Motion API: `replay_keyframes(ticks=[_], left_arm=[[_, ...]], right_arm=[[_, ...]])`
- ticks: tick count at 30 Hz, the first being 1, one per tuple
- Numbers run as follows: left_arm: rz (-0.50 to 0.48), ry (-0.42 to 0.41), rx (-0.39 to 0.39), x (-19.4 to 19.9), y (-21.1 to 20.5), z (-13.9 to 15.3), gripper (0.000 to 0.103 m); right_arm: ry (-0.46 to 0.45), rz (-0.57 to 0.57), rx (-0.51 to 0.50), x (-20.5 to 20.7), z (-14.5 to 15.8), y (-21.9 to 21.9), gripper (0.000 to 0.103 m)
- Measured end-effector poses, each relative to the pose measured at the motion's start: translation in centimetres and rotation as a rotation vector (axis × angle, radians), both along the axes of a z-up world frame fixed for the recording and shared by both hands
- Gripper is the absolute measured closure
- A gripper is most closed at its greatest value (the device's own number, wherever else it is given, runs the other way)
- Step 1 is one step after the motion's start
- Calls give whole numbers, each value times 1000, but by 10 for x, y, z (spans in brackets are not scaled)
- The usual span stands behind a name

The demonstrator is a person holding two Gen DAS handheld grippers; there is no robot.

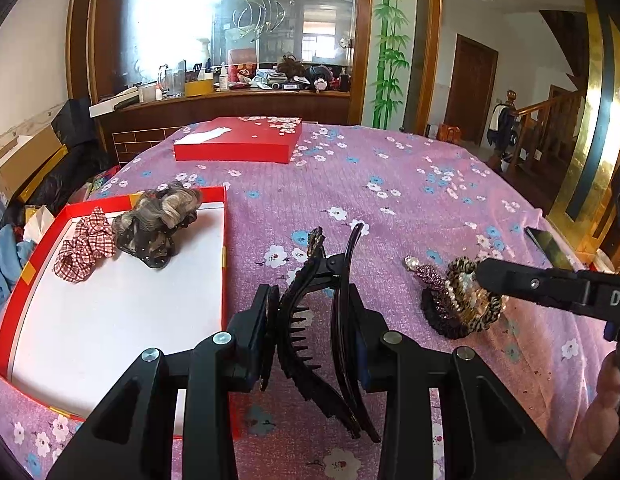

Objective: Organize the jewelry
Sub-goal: 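Carry both items over the tray and open the right tool to drop the hair tie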

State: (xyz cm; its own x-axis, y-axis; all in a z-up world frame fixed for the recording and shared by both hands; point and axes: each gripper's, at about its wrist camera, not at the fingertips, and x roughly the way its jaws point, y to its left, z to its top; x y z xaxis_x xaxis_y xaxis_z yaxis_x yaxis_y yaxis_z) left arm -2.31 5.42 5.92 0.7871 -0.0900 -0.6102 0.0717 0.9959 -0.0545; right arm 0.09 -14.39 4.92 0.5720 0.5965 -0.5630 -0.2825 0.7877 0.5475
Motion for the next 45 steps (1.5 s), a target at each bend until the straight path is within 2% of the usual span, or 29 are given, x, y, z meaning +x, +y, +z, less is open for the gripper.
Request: replay_keyframes(ticks=[6,13,18,27,45], left_arm=[[10,-11,-44,-9,23,16,69],[108,-12,-101,-14,85,31,69],[204,-5,-94,-20,137,33,69],[333,76,-85,-16,219,22,69],[373,213,-66,30,261,-7,69]], right_arm=[[-18,30,-7,-4,21,22,95],[-17,122,-43,1,38,74,95],[-28,192,-64,4,48,118,95],[-18,275,-102,17,50,189,94],[60,307,-189,59,20,277,94]])
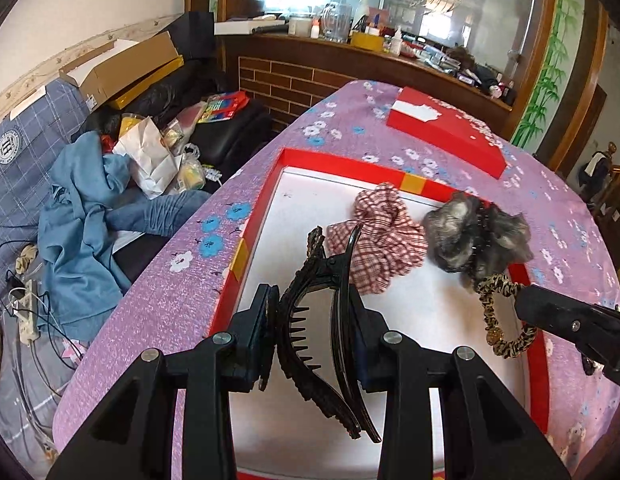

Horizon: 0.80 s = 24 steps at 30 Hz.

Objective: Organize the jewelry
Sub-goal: 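Carry both items over the tray and open the right tool to drop the hair tie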

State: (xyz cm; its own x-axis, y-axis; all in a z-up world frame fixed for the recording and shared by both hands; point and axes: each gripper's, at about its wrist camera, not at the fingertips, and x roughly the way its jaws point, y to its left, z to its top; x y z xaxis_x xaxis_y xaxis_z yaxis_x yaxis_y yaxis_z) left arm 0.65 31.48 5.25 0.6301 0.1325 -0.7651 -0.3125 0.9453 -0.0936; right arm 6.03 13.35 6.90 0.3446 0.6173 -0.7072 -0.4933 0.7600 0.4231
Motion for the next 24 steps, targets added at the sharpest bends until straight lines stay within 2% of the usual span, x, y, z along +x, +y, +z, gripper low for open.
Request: replay_keyframes(ticks=[8,17,21,24], left_arm=[[16,33,-27,11,10,-11,69],[-9,47,-30,15,6,-18,69],[-16,34,-27,14,5,-16,63],[-17,24,-24,13,2,-13,63]], right_arm=[[-5,-20,-43,16,-11,19,94],[-3,-35,-74,27,-25,30,93],[2,-32,-61,27,-25,28,93],[2,-31,-48,26,-22,24,93]])
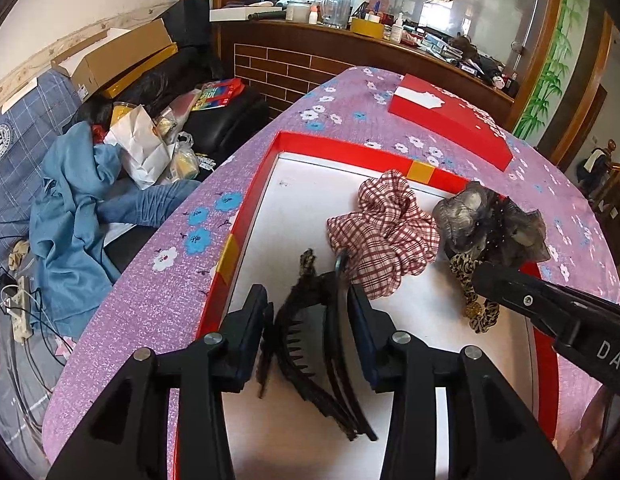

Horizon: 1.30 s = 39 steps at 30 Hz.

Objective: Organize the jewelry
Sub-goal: 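Carry both items over the tray and open the right tool to drop the hair tie, then lower the claw clip into the tray and open the left tool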

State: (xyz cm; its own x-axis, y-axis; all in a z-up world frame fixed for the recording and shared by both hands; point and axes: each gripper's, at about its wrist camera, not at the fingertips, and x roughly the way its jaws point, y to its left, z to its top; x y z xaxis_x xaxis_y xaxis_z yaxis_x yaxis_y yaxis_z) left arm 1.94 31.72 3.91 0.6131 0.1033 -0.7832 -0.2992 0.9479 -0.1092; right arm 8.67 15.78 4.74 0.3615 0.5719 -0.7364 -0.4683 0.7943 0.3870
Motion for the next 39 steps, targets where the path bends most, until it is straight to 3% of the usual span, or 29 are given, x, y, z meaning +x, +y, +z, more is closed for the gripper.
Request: replay_keyframes(ticks=[15,18,39], left_arm=[[9,-34,28,-16,-12,18,59],[0,-46,39,-19,-20,24,59],[-190,-76,163,-36,-142,44,54]], right_arm=[[-10,19,73,-19,17,-26,91],[-17,13,83,-25,21,-36,85],[-41,-114,131,-60,27,-157,82]])
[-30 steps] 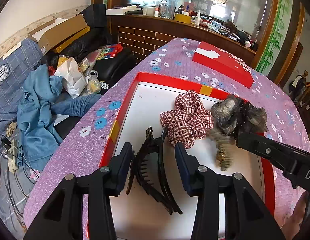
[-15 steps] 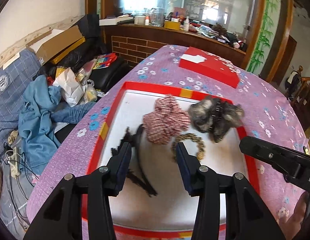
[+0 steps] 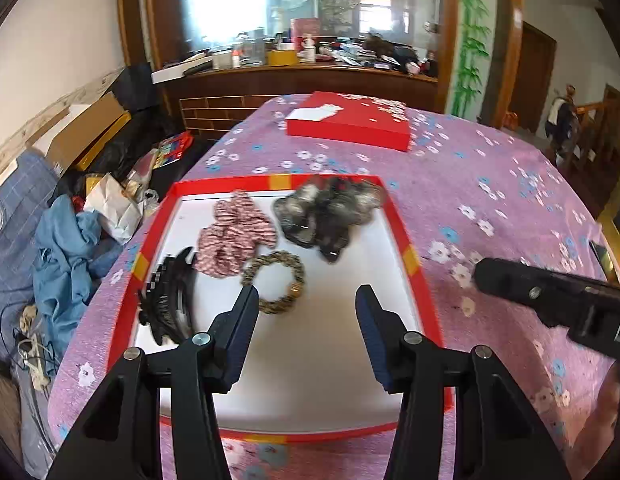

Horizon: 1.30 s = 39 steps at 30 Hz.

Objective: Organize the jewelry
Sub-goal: 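Lower the claw clip into the tray and open the left tool, then reach the right tool to the green-bead pearl bracelet and grasp it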

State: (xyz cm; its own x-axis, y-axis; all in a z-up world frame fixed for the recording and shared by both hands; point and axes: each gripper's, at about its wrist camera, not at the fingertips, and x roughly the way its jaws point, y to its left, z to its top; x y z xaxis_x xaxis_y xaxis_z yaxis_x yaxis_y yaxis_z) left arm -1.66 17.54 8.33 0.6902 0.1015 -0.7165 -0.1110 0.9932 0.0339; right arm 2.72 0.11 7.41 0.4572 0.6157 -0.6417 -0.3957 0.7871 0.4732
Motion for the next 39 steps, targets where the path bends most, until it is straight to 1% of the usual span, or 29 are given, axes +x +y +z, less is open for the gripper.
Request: replay_keyframes(ticks=[8,12,16,19,21,22,25,27,30,32,35,37,39], left_arm=[[-67,14,43,-1,-45,-3,53],[-118,28,60,0,-72,-7,53],[-175,47,69,1,-100,-10,53],[-214,67,61,4,-120,-14,52],[-233,83,54,8,-129,-16,52],[-241,91,54,10,-135,-17,52],[-263,117,51,21,-152,-23,52],[-270,129,47,27,-161,-25,52],[-278,152,21,42,-173,-29,53],[-293,174,-14,53,-181,-33,53],[-324,231,-90,74,-195,-42,53],[-334,286,-140,89,-205,-53,53],[-335,319,-160,99,-214,-63,53]], right_arm=[[11,-139,3,-3,-4,-85,82],[15,-195,0,-5,-6,-121,82],[10,-256,-35,-5,-8,-157,82],[19,-300,-83,0,-15,-178,82],[28,-319,-102,3,-22,-192,79],[38,-328,-106,4,-27,-198,75],[81,-326,-64,10,-43,-212,74],[86,-317,-39,10,-44,-215,74],[47,-284,-31,5,-36,-211,74],[27,-294,-44,3,-32,-209,74],[44,-303,-22,3,-34,-212,73],[55,-313,-14,5,-36,-215,73],[55,-325,-7,5,-35,-218,73]])
